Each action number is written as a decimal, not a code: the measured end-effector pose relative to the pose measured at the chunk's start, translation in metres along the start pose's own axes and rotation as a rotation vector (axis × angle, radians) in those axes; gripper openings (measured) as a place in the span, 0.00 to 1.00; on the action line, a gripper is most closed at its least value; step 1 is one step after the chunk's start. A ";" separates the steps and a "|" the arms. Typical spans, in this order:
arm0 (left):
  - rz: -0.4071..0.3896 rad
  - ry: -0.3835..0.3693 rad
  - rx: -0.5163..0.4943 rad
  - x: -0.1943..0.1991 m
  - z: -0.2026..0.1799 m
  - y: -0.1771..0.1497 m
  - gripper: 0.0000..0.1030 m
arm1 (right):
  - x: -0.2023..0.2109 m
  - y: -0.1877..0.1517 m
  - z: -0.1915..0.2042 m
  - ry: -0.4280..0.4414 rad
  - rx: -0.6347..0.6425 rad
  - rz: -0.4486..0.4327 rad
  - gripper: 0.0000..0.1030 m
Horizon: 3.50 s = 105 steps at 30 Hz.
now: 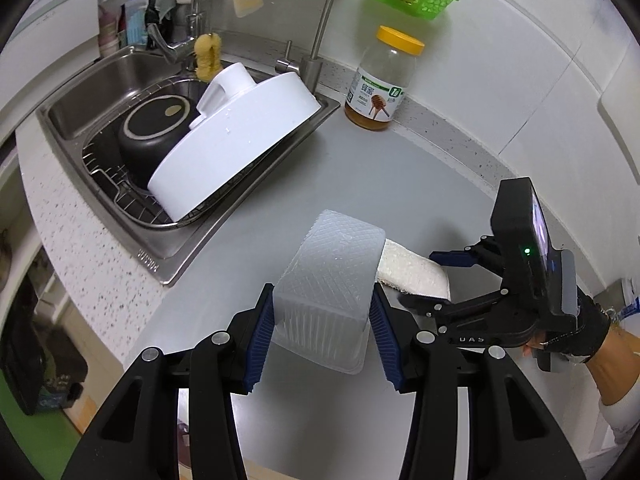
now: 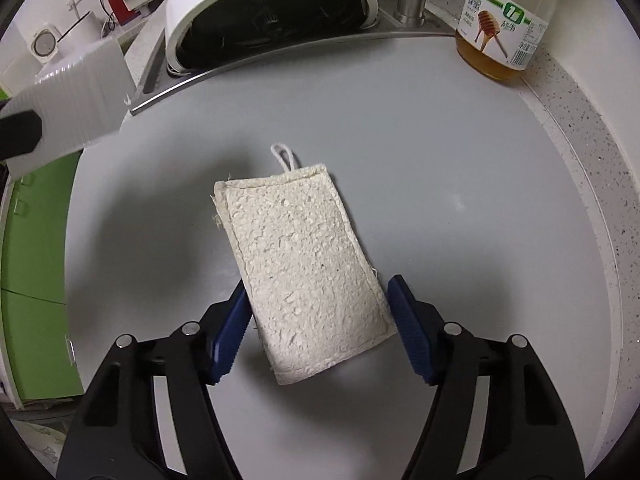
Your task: Collect trash
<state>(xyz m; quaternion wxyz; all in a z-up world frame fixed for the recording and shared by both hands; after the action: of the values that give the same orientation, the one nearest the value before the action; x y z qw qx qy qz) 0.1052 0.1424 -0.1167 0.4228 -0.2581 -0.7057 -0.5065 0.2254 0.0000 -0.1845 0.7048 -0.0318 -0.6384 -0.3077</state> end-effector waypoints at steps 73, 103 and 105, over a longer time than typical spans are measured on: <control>-0.048 0.447 0.848 -0.057 0.357 -0.570 0.95 | -0.375 -0.152 0.450 0.325 0.611 0.091 0.64; -0.044 0.442 0.794 0.068 0.280 -0.505 0.95 | -0.217 -0.122 0.445 0.296 0.519 0.066 0.97; -0.047 0.436 0.767 0.094 0.265 -0.481 0.95 | -0.170 -0.113 0.433 0.288 0.486 0.044 0.97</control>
<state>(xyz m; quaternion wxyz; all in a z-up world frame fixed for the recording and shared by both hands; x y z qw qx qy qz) -0.4127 0.2133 -0.3090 0.6156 0.0465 -0.7424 -0.2601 -0.2090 0.1652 -0.3010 0.7818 0.1684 -0.5857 -0.1314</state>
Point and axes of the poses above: each gripper's, at about its wrist camera, not at the fingertips, and x roughly against the way its jaws point, z to its left, y to its top, the point moved 5 cm from there along -x, roughly the way its jaws point, and after that the axes turned 8 degrees about y, right-handed, at the moved point
